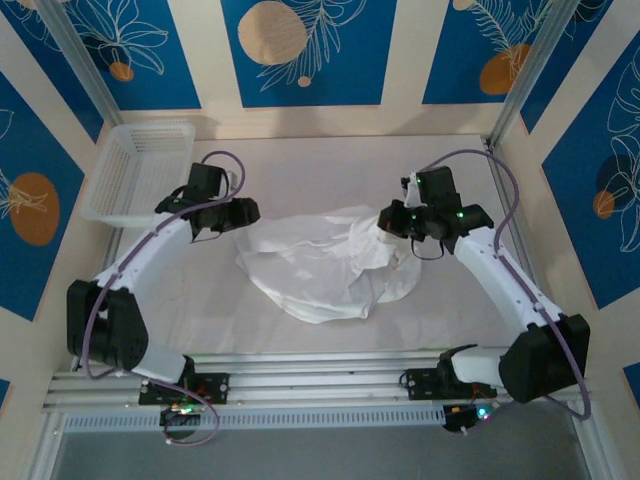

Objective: Fold the inside-out t-shirt

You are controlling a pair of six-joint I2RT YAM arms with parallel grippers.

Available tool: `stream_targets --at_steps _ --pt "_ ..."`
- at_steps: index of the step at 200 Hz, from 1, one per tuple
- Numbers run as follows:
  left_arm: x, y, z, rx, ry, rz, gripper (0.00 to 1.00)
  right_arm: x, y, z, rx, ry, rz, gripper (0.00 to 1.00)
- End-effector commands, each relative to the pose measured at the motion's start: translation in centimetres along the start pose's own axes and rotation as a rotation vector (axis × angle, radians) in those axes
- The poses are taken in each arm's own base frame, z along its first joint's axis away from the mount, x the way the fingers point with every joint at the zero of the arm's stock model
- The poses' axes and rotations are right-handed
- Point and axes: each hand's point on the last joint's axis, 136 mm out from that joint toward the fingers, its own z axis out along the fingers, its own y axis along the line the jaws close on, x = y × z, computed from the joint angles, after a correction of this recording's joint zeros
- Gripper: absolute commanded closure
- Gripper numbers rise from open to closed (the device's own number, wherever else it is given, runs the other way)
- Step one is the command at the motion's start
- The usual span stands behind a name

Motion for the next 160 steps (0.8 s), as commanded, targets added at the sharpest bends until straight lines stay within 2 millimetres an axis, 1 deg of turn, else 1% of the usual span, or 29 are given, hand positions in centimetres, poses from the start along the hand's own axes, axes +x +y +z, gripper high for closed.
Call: stream_targets --at_steps 1,6,13,20,28,36,56,65,72,80,89,100,108,117,121,125,129,133,134,138,142,143,152,154,155,156,160 --pt "-0.2 -10.4 -4.8 0.400 -0.131 0.257 0.39 0.2 6.5 -0.3 -0.233 0.041 0.011 1.00" --pt "0.6 -12.3 -5.4 0.468 -0.156 0.334 0.35 0.0 7.6 -0.1 -0.262 0.045 0.011 1.00" --pt "2.3 -14.6 -5.9 0.552 -0.173 0.443 0.30 -0.3 8.6 0.3 -0.280 0.050 0.015 1.00" --pt "4.3 -16.2 -5.8 0.588 -0.175 0.542 0.28 -0.6 9.2 0.8 -0.278 0.054 0.024 1.00" --pt "5.9 -16.7 -5.0 0.559 -0.172 0.610 0.23 -1.0 9.7 1.3 -0.264 0.055 0.034 1.00" --pt "7.1 -16.8 -3.8 0.537 -0.162 0.639 0.20 -1.2 10.1 1.6 -0.253 0.061 0.045 1.00" --pt "9.0 -17.3 -1.9 0.548 -0.154 0.668 0.15 -1.0 11.7 2.2 -0.271 0.087 0.056 1.00" --pt "9.5 -17.5 -1.1 0.523 -0.169 0.693 0.12 -0.6 12.3 2.3 -0.279 0.096 0.061 1.00" --pt "9.8 -17.7 -0.3 0.503 -0.174 0.715 0.12 -0.2 12.5 2.4 -0.275 0.099 0.073 1.00" --pt "9.7 -17.8 0.6 0.461 -0.189 0.727 0.12 0.1 12.7 2.5 -0.265 0.100 0.091 1.00" --pt "8.9 -17.3 2.0 0.387 -0.216 0.709 0.11 0.7 12.9 2.6 -0.258 0.114 0.128 1.00" --pt "7.8 -16.9 3.0 0.332 -0.255 0.662 0.09 1.4 13.2 2.8 -0.258 0.132 0.163 1.00" --pt "6.9 -16.8 3.5 0.307 -0.286 0.622 0.10 1.8 13.4 2.9 -0.261 0.144 0.181 1.00" --pt "6.1 -17.1 3.6 0.303 -0.311 0.588 0.12 2.3 13.4 3.1 -0.253 0.151 0.186 1.00" --pt "5.9 -17.2 3.7 0.305 -0.317 0.576 0.14 2.4 13.3 3.1 -0.245 0.153 0.188 1.00" --pt "5.6 -17.5 3.5 0.312 -0.325 0.566 0.21 2.5 13.1 3.2 -0.233 0.154 0.194 1.00" --pt "5.5 -17.7 3.5 0.317 -0.327 0.559 0.33 2.6 12.7 3.3 -0.217 0.155 0.199 1.00" --pt "5.3 -17.9 3.4 0.323 -0.326 0.553 0.53 2.6 12.3 3.3 -0.201 0.153 0.203 0.99" --pt "5.3 -17.9 3.4 0.324 -0.326 0.550 0.60 2.6 12.2 3.3 -0.197 0.152 0.203 0.99" --pt "5.1 -18.0 3.4 0.323 -0.322 0.544 0.81 2.5 11.7 3.3 -0.179 0.149 0.204 0.98" --pt "5.0 -17.9 3.4 0.315 -0.317 0.536 0.99 2.4 11.1 3.2 -0.160 0.144 0.205 0.96" --pt "4.9 -17.9 3.4 0.312 -0.316 0.533 1.00 2.3 11.0 3.2 -0.155 0.142 0.205 0.96" --pt "4.6 -17.3 3.5 0.279 -0.297 0.514 1.00 1.8 9.2 2.9 -0.105 0.122 0.197 0.86" --pt "4.7 -17.2 3.6 0.274 -0.290 0.511 1.00 1.6 8.7 2.8 -0.091 0.116 0.193 0.84" --pt "4.6 -17.1 3.5 0.273 -0.289 0.509 1.00 1.5 8.3 2.7 -0.080 0.109 0.188 0.82" --pt "4.6 -17.0 3.6 0.270 -0.286 0.506 1.00 1.5 8.3 2.7 -0.080 0.109 0.188 0.82" --pt "4.6 -16.8 3.5 0.263 -0.278 0.498 1.00 1.2 7.1 2.4 -0.050 0.095 0.181 0.77"
